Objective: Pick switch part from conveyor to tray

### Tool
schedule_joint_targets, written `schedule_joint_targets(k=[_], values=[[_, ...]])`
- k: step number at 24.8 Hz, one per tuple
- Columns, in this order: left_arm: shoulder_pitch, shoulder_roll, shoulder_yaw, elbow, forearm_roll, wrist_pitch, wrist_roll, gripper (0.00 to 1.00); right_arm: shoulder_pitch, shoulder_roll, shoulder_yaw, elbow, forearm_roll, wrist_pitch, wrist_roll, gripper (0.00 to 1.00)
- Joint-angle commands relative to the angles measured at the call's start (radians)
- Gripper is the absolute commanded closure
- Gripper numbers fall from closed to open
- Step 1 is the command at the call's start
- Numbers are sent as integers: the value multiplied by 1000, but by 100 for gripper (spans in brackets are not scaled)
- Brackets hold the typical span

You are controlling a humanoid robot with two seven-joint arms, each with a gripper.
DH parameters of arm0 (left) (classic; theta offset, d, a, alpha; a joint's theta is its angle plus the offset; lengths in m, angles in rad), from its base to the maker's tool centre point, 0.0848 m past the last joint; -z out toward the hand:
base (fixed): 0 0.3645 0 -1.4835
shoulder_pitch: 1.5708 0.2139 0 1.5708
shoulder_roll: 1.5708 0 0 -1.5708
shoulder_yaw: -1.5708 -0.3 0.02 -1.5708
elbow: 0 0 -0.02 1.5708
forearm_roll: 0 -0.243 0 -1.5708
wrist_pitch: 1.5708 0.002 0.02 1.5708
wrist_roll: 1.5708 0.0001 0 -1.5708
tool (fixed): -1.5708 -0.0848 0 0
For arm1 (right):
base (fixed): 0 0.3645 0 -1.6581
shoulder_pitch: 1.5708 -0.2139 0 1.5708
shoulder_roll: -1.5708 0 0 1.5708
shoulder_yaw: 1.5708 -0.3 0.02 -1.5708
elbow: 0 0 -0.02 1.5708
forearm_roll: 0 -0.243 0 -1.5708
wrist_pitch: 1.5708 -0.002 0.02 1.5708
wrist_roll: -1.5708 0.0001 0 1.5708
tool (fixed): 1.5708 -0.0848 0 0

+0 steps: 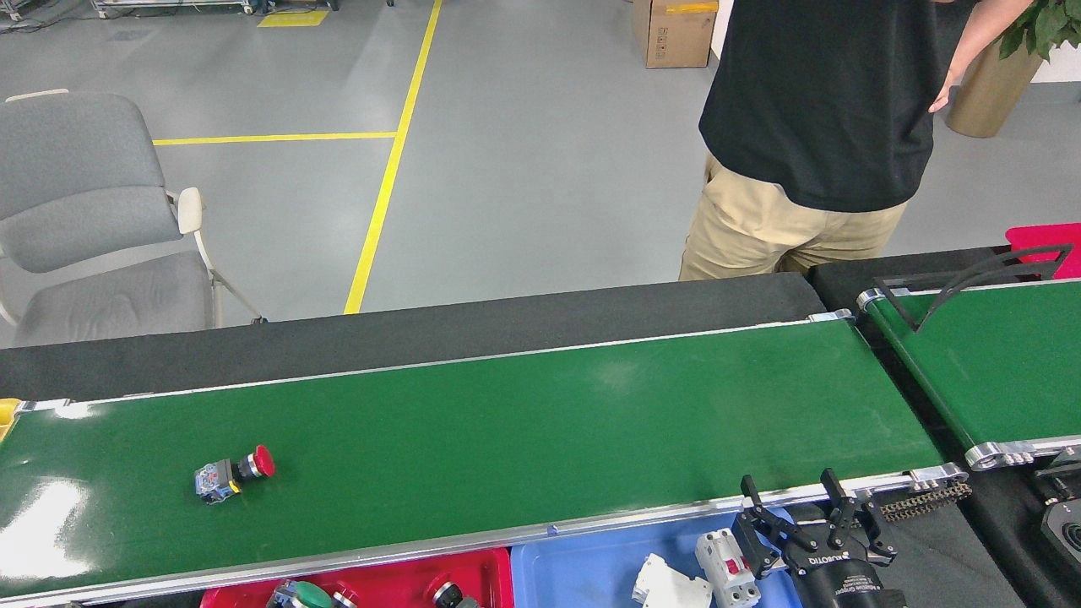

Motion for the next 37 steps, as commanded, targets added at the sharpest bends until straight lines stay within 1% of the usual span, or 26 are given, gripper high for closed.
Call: schedule_joint_targets(k=[1, 3, 5, 6, 8, 9, 12, 17, 19, 21, 24, 25, 27, 29, 31, 33, 37], values=[[5, -3, 31, -14, 1, -1, 2, 0, -6, -5, -4, -18, -3, -7, -5, 0], [4, -27, 72, -19, 1, 15, 2, 0, -6, -1, -4, -28, -4, -15, -5, 0], [4, -55, 154, -20, 0, 76, 4, 0, 0, -2, -1, -53, -4, -15, -2, 0], [5, -60, 201, -16, 0, 139, 4, 0, 8, -1, 1, -59, -4, -15, 1, 0], [2, -50, 259, 0, -6, 272, 4, 0, 22, -1, 7, -67, -4, -16, 3, 0], [2, -44, 276, 10, -11, 300, 4, 0, 28, -2, 8, -70, -3, -18, 1, 0], [2, -6, 301, 44, -13, 314, 4, 0, 40, 1, 8, -70, -4, -35, -1, 0], [-19, 12, 305, 72, -13, 317, -1, 0, 45, 7, 8, -70, -4, -36, 1, 0], [-59, 46, 302, 87, -10, 320, -6, 0, 45, 8, 8, -70, -4, -36, 1, 0], [-133, 88, 293, 142, -10, 320, -7, 0, 39, 18, 8, -70, -4, -36, 3, 0], [-225, 169, 272, 273, -8, 306, -7, 0, 28, 22, 8, -67, -4, -36, 1, 0], [-260, 215, 252, 329, -5, 306, -7, 0, 27, 21, 8, -67, -4, -36, 1, 0], [-361, 296, 192, 446, 4, 301, -15, 0, 27, 22, 8, -65, -6, -35, 1, 0], [-440, 347, 129, 544, 36, 298, -22, 0, 27, 22, 7, -62, -6, -32, 1, 0], [-490, 378, 92, 616, 58, 277, -35, 0, 28, 22, 7, -62, -6, -32, -1, 0], [-522, 398, 83, 667, 61, 260, -49, 0, 28, 21, 7, -62, -6, -33, -1, 0], [-556, 405, 83, 731, 61, 260, -55, 0, 28, 21, 7, -62, -6, -36, -2, 0]])
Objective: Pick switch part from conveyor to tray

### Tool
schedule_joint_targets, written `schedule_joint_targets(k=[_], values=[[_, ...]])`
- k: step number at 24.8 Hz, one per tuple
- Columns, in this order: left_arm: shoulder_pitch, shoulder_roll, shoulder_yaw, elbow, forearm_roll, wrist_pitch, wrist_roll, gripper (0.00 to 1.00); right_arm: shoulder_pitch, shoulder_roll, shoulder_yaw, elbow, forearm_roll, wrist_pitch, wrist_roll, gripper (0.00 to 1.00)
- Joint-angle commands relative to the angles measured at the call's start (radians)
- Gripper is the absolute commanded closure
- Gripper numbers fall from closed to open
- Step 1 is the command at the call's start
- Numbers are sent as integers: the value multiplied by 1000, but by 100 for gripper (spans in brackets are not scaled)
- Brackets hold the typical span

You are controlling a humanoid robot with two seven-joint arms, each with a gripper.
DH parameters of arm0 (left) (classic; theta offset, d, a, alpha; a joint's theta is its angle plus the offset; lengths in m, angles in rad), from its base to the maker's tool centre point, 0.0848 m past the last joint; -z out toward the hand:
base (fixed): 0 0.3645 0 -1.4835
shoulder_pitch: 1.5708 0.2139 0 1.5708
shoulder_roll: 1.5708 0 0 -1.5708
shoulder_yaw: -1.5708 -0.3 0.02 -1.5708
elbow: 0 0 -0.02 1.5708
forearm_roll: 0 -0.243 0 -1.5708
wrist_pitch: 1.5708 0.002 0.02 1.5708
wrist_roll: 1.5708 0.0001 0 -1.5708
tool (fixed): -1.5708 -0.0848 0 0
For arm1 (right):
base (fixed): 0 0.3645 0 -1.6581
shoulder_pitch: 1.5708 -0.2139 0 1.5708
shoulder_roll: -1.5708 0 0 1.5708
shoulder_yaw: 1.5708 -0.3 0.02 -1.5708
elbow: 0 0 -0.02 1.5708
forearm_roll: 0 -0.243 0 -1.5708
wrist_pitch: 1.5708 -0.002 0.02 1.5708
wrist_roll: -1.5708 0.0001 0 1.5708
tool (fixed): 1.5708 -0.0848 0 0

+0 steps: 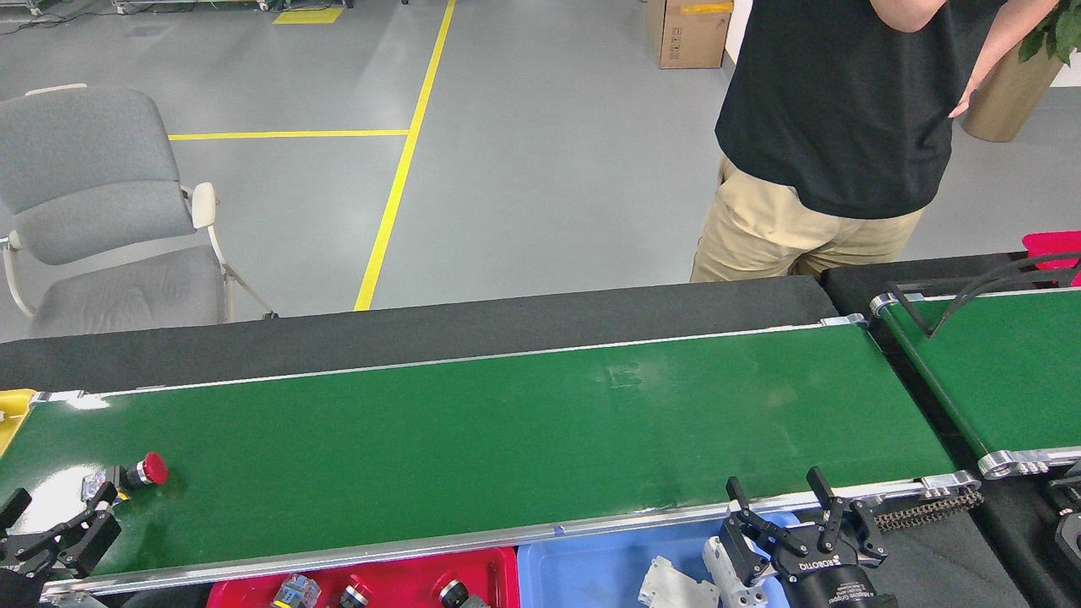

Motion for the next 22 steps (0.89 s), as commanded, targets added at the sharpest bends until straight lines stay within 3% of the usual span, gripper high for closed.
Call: schedule_joint_targets(k=[1, 4, 10, 15, 19, 22], values=[[-35, 22, 3, 31, 4, -3, -1, 0, -9, 2, -3, -12, -3, -1, -9, 0], [-61, 54, -2, 102, 4, -3, -1, 0, -9, 1, -3, -12, -3, -1, -11, 0], [-110, 58, -20, 169, 6, 16, 0, 3, -8, -5, -2, -12, -3, -5, -11, 0], [-119, 41, -20, 188, 12, 64, 8, 63, -8, -5, -2, -12, -3, -27, -11, 0], [-114, 19, -22, 186, 35, 56, 11, 74, -8, -7, -2, -12, -3, -27, -11, 0], [-107, 4, -24, 169, 35, 50, 13, 76, -8, -5, -3, -12, -3, -25, -11, 0]])
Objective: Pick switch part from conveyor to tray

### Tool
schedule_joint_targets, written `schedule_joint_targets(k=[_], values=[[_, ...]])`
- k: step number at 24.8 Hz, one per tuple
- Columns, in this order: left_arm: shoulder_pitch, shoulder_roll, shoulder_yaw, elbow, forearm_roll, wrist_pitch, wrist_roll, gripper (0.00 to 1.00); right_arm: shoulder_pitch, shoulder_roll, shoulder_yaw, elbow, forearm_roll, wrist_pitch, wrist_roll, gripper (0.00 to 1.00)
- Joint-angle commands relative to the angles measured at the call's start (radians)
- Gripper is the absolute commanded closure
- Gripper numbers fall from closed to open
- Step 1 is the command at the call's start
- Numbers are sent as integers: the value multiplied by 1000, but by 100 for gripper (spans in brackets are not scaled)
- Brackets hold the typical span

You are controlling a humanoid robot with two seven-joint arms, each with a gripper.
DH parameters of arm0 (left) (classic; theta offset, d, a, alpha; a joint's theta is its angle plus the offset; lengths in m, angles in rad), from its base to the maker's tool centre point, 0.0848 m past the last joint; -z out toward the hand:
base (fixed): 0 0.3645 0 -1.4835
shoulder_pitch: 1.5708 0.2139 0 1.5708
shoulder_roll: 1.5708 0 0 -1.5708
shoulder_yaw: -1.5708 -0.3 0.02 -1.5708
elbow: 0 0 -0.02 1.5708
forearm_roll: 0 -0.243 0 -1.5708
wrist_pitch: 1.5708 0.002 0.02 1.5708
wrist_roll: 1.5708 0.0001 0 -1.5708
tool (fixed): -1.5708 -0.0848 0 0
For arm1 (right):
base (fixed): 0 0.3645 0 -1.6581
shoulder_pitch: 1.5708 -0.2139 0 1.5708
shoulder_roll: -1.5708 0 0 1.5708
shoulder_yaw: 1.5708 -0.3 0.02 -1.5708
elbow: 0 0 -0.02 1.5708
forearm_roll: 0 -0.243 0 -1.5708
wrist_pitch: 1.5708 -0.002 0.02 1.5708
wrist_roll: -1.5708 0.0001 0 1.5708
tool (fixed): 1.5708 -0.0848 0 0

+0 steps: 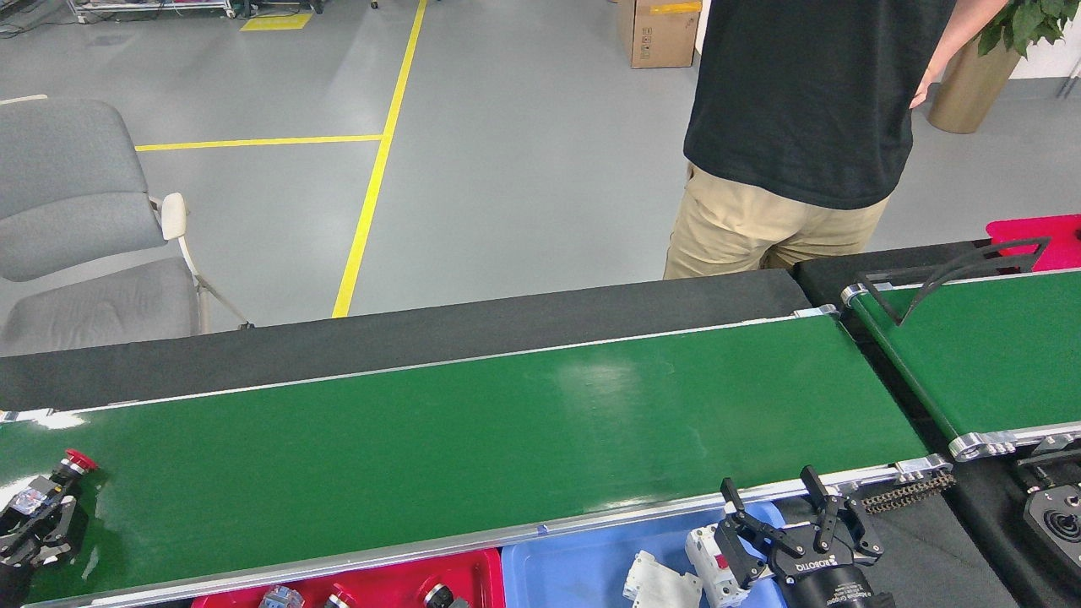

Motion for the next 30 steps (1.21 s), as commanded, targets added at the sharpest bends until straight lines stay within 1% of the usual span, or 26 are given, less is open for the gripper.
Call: schedule_joint_targets(k=[1, 3, 5, 7, 8, 9, 11, 12, 14, 15, 16, 18, 21, 26, 28, 29, 30], values=[[2, -15, -1, -35, 2, -23, 4, 77, -6, -4, -3, -12, -3, -2, -8, 0], [34, -40, 0, -120, 2, -73, 4, 78, -6, -3, -5, -12, -3, -1, -8, 0], [107, -74, 3, -273, 11, -138, 4, 78, -6, -1, -11, -11, -3, 1, -8, 0], [240, -110, 2, -483, 39, -245, 4, 77, -6, 0, -17, -8, -3, 5, -8, 0], [288, -126, 2, -554, 47, -291, 2, 77, -5, 0, -17, -6, -3, 7, -8, 0], [350, -163, 2, -643, 47, -336, -1, 76, -5, 2, -17, -3, -4, 8, -8, 0], [455, -256, -1, -776, 39, -336, -4, 70, -8, 3, -17, 2, -4, 8, -8, 0], [485, -287, -5, -815, 28, -336, -6, 65, -11, 3, -17, 2, -4, 8, -8, 0], [535, -336, -32, -873, -18, -336, -6, 35, -15, 3, -17, 2, -4, 5, -8, 0], [545, -354, -41, -890, -30, -336, -6, 13, -17, 3, -16, 2, -4, 5, -8, 0], [548, -379, -40, -897, -30, -336, -2, 0, -18, 5, -16, 2, -4, 4, -8, 0], [547, -397, -40, -891, -30, -336, -1, 0, -18, 6, -16, 5, -4, 5, -8, 0], [539, -396, -23, -887, -30, -336, -1, 0, -17, 6, -17, 6, -6, 8, -8, 0], [525, -410, 87, -887, -36, -334, 2, 0, -17, 8, -20, 9, -12, 12, -8, 0], [524, -405, 110, -879, -41, -123, 2, 0, -15, 16, -23, 3, -15, 12, -8, 0], [524, -402, 118, -873, -41, -49, 2, 0, -14, 19, -22, 0, -13, 12, -8, 0], [527, -400, 130, -867, -42, -21, 2, 0, -14, 23, -22, -3, -13, 12, -8, 0]])
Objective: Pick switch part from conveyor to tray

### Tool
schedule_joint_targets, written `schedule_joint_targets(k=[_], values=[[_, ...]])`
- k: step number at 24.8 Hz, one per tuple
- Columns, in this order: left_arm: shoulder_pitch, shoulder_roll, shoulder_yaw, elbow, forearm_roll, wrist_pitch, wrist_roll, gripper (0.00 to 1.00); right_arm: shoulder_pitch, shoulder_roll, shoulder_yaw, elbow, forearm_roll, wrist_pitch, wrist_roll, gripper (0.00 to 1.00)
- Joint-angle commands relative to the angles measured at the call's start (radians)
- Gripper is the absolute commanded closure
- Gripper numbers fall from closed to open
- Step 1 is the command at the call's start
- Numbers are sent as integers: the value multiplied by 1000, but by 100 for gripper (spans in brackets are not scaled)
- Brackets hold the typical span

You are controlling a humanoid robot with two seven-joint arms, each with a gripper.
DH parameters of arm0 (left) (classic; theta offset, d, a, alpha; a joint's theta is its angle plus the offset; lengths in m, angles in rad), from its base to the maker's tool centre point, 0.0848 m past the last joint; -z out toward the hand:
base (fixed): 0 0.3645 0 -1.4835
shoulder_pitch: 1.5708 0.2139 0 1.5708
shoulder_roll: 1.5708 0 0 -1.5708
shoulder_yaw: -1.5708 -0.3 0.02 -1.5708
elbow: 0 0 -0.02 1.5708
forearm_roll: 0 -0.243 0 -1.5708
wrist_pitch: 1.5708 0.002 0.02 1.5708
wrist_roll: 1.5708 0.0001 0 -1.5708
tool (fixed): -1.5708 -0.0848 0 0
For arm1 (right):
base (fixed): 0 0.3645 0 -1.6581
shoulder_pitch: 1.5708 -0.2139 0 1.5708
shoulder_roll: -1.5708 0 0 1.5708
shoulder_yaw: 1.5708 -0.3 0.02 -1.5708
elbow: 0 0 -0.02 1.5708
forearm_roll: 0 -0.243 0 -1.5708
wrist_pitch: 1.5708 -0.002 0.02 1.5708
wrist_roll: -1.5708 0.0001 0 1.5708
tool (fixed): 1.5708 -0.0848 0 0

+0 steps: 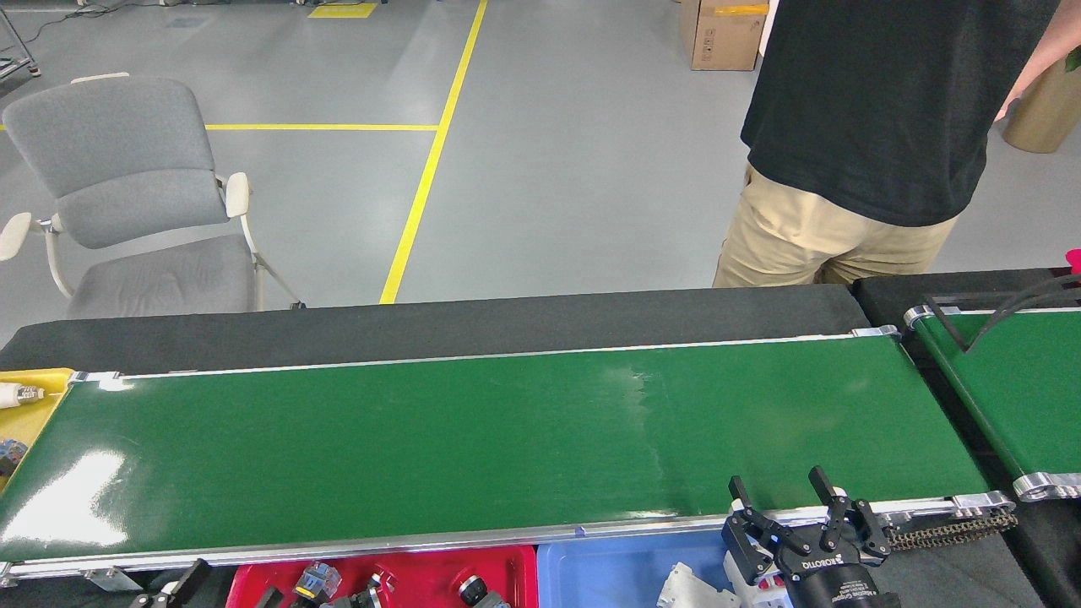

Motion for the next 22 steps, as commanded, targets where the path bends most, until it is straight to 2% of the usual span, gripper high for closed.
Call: schedule_joint_targets(k=[1, 6, 11, 14, 22], values=[[-3, 14, 40, 8, -4, 114, 9, 0, -1, 12, -5, -21, -2, 5, -8, 0], [4, 38, 77, 52, -4, 119, 10, 0, 22, 20, -19, -33, -2, 6, -8, 0], [9, 46, 83, 48, -7, 121, 10, 0, 116, 19, -23, -35, 0, 3, -17, 0], [9, 58, 83, 48, -13, 121, 15, 0, 151, 9, -45, -35, -2, 3, -64, 0], [6, 61, 84, 51, -64, 122, 87, 0, 139, 3, -82, -35, -2, 0, -68, 0]])
